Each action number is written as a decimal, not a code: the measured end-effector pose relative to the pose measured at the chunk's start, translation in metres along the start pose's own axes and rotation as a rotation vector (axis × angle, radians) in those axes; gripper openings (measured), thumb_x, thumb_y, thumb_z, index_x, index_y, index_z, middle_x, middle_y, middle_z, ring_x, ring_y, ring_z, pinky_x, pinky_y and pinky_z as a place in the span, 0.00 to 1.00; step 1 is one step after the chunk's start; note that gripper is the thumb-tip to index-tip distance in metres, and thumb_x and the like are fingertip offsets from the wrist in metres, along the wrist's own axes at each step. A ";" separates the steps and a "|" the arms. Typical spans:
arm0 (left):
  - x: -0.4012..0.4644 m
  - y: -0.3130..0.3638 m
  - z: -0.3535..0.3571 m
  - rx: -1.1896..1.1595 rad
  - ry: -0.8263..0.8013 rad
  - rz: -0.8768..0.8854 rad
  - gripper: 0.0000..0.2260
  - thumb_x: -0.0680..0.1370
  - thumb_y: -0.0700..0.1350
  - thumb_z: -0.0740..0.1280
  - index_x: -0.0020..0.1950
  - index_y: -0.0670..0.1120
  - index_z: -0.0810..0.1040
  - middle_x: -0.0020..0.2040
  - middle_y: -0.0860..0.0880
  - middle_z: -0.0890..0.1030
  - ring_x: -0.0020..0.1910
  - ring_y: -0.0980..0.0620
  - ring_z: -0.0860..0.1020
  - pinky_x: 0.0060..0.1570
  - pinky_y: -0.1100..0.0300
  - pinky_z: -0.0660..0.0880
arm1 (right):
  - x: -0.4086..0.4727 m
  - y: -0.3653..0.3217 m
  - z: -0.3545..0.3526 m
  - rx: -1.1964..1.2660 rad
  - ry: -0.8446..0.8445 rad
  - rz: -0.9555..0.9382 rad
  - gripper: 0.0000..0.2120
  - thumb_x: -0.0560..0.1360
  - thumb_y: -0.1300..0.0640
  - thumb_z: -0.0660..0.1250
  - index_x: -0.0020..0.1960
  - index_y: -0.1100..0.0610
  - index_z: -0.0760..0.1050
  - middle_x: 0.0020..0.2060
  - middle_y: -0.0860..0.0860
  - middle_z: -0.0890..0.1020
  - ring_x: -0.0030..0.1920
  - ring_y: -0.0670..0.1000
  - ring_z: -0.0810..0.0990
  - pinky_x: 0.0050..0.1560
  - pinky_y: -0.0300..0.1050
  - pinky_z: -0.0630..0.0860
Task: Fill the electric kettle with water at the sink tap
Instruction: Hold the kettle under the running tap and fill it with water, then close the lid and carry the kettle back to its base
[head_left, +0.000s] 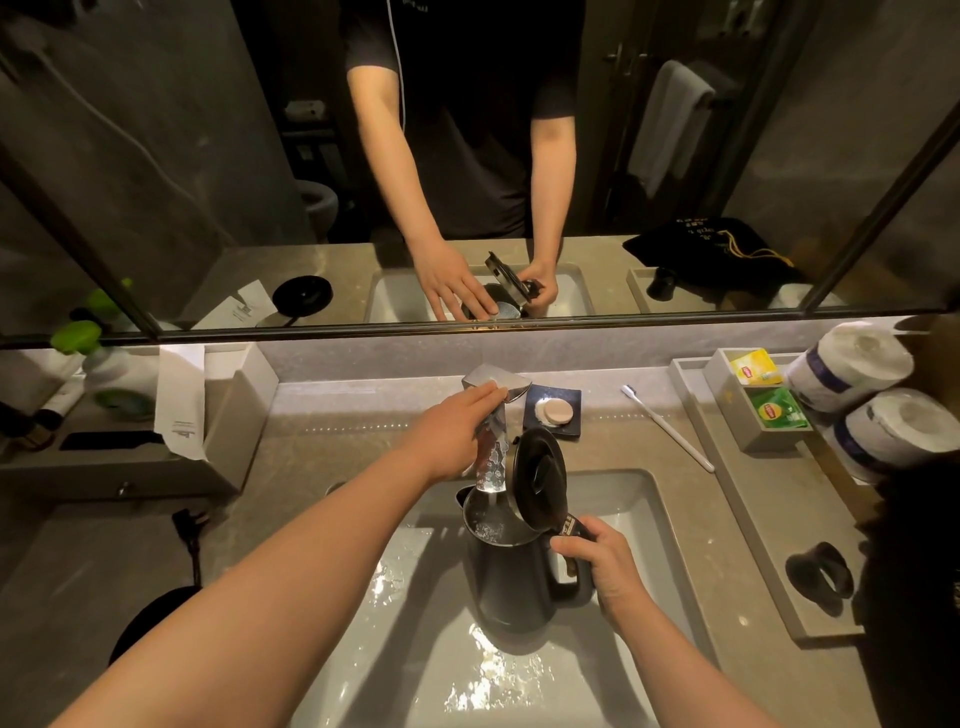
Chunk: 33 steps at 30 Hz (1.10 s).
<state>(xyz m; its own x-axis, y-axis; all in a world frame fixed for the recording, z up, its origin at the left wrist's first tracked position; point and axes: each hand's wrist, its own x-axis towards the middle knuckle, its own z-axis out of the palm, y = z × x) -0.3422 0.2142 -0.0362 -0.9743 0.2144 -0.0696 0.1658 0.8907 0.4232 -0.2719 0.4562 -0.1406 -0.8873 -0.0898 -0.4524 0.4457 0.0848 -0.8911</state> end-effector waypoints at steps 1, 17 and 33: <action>0.000 -0.001 -0.001 0.024 0.000 0.019 0.31 0.76 0.34 0.59 0.76 0.54 0.58 0.78 0.52 0.58 0.74 0.49 0.59 0.69 0.52 0.61 | 0.000 0.000 0.000 0.002 -0.003 0.000 0.20 0.52 0.49 0.77 0.38 0.60 0.80 0.28 0.49 0.80 0.32 0.49 0.79 0.37 0.48 0.76; -0.033 0.038 -0.016 -0.459 0.244 -0.043 0.15 0.78 0.48 0.62 0.65 0.55 0.75 0.63 0.54 0.77 0.61 0.56 0.73 0.57 0.60 0.69 | -0.022 0.000 -0.012 0.048 -0.036 -0.064 0.17 0.53 0.53 0.78 0.35 0.60 0.76 0.26 0.50 0.76 0.27 0.48 0.75 0.32 0.44 0.72; -0.148 0.058 -0.018 -0.300 0.400 -0.012 0.13 0.74 0.44 0.70 0.58 0.50 0.82 0.58 0.54 0.81 0.59 0.55 0.76 0.60 0.60 0.69 | -0.092 -0.036 -0.014 0.101 -0.061 -0.245 0.14 0.55 0.51 0.76 0.35 0.58 0.79 0.28 0.53 0.76 0.30 0.50 0.74 0.30 0.43 0.71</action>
<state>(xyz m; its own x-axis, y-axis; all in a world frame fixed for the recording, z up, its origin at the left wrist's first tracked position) -0.1911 0.2273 0.0148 -0.9678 -0.0184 0.2510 0.1598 0.7254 0.6695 -0.2081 0.4753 -0.0660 -0.9626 -0.1554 -0.2218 0.2313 -0.0458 -0.9718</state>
